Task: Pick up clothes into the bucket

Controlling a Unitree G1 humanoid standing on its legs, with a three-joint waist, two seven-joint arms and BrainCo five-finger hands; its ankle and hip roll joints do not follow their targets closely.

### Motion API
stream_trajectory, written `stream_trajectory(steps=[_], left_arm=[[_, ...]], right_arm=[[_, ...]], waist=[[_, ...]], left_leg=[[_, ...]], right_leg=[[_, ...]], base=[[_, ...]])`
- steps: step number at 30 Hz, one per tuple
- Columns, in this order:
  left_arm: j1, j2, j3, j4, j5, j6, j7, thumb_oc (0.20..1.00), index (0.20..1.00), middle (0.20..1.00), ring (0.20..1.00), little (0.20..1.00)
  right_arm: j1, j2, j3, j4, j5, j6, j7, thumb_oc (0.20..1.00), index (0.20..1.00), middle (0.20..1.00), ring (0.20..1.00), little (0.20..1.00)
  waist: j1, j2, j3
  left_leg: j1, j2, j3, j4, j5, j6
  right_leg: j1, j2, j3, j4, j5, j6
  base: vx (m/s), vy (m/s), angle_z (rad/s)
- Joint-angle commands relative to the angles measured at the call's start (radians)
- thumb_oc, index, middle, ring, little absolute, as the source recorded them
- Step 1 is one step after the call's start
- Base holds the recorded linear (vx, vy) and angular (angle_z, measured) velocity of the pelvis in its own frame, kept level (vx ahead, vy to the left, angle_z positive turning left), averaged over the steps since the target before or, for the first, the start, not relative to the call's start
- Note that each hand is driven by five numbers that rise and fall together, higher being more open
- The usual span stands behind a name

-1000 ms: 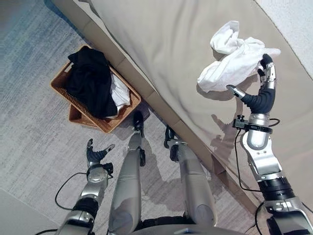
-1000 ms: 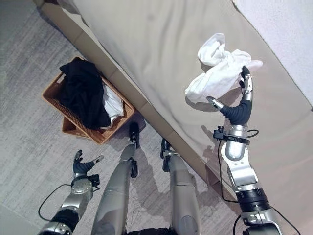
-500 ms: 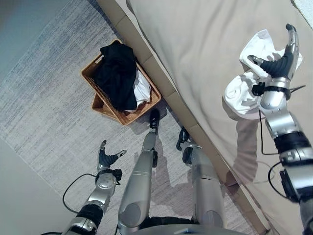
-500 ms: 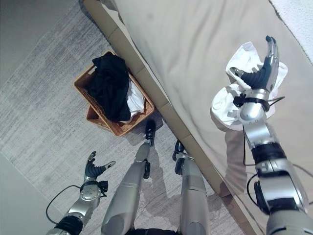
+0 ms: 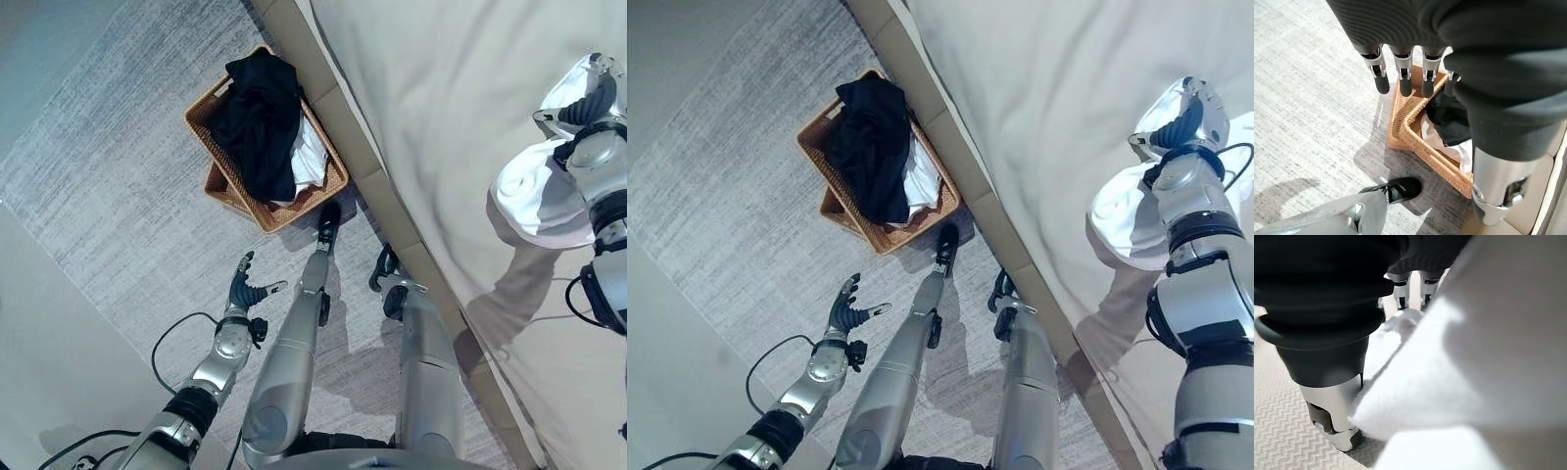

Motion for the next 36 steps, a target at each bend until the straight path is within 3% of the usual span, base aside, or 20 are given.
stream_trajectory(steps=[1,4,5,6,15,19,20,21,25,36], left_arm=[[-0.028,-0.013,-0.021,0.024,-0.064,0.000,-0.033,1.000,1.000,1.000,1.000,1.000],[-0.037,-0.010,-0.024,0.020,-0.069,0.003,-0.041,1.000,1.000,1.000,1.000,1.000],[-0.038,-0.011,-0.026,0.018,-0.071,0.004,-0.044,1.000,1.000,1.000,1.000,1.000],[-0.041,-0.011,-0.027,0.018,-0.072,0.004,-0.044,1.000,1.000,1.000,1.000,1.000],[-0.068,-0.009,0.002,0.031,-0.069,-0.002,-0.008,1.000,1.000,1.000,1.000,1.000],[-0.053,-0.001,0.042,0.024,-0.061,-0.004,0.016,1.000,1.000,1.000,1.000,1.000],[-0.056,0.005,0.063,0.023,-0.058,-0.008,0.023,1.000,1.000,1.000,1.000,1.000],[-0.055,0.006,0.063,0.023,-0.058,-0.008,0.023,1.000,1.000,1.000,1.000,1.000],[-0.035,0.019,0.105,-0.002,-0.048,-0.012,0.033,1.000,1.000,1.000,1.000,1.000],[0.044,0.094,0.182,-0.204,-0.070,-0.056,-0.019,1.000,1.000,1.000,1.000,1.000]], right_arm=[[-0.002,-0.092,0.090,0.094,0.019,0.053,0.071,1.000,1.000,1.000,1.000,1.000],[-0.009,-0.093,0.109,0.099,0.003,0.057,0.094,1.000,1.000,1.000,1.000,1.000],[-0.016,-0.093,0.115,0.098,0.002,0.058,0.097,0.501,0.501,0.501,0.501,0.501],[-0.024,-0.093,0.120,0.097,-0.002,0.058,0.093,0.200,0.200,0.200,0.200,0.200],[-0.032,-0.064,0.127,-0.049,0.042,0.024,0.003,0.200,0.200,0.200,0.200,0.200],[0.008,-0.079,0.116,-0.262,0.040,0.009,-0.039,0.200,0.200,0.200,0.200,0.200],[0.015,-0.096,0.103,-0.350,0.025,0.007,-0.053,0.200,0.200,0.200,0.200,0.200],[0.017,-0.096,0.102,-0.351,0.025,0.008,-0.053,0.200,0.200,0.200,0.200,0.200],[0.093,-0.154,0.018,-0.559,0.004,0.008,-0.090,0.200,0.200,0.200,0.200,0.200],[0.260,-0.239,-0.193,-0.789,0.045,-0.042,-0.112,0.200,0.200,0.200,0.200,0.200]], waist=[[-0.020,0.047,-0.001],[-0.021,0.047,-0.001],[-0.022,0.046,-0.001],[-0.023,0.044,-0.001],[-0.053,-0.003,-0.001],[-0.079,-0.045,-0.001],[-0.089,-0.063,-0.001],[-0.089,-0.064,-0.001],[-0.119,-0.105,-0.001],[-0.135,-0.145,-0.001]], left_leg=[[0.031,0.027,-0.019,0.083,-0.134,-0.020],[0.026,0.027,-0.018,0.082,-0.134,-0.020],[0.025,0.026,-0.019,0.081,-0.133,-0.020],[0.023,0.027,-0.018,0.081,-0.132,-0.021],[0.010,0.040,-0.004,0.096,-0.137,-0.031],[0.021,0.050,0.014,0.112,-0.149,-0.033],[0.001,0.055,0.025,0.123,-0.130,-0.029],[0.002,0.055,0.026,0.123,-0.130,-0.029],[0.078,0.066,0.047,0.132,-0.151,-0.026],[0.329,0.076,0.097,0.124,-0.196,-0.015]], right_leg=[[0.062,-0.077,0.030,-0.212,0.172,0.120],[0.053,-0.076,0.037,-0.211,0.174,0.121],[0.053,-0.075,0.037,-0.214,0.175,0.121],[0.052,-0.074,0.038,-0.217,0.177,0.121],[0.061,-0.047,0.053,-0.268,0.206,0.123],[0.083,-0.030,0.067,-0.302,0.232,0.126],[0.075,-0.023,0.065,-0.330,0.276,0.119],[0.075,-0.023,0.065,-0.331,0.276,0.119],[0.158,-0.009,0.084,-0.375,0.296,0.124],[0.420,0.017,0.108,-0.459,0.316,0.134]], base=[[0.00,0.013,0.07],[0.00,0.004,0.02],[0.00,0.000,0.00],[0.00,0.000,0.00],[-0.01,-0.006,-0.02],[-0.06,0.013,-0.08],[-0.11,0.044,-0.22],[-0.12,0.043,-0.30],[-0.05,0.017,-0.22],[-0.02,0.026,-0.19]])
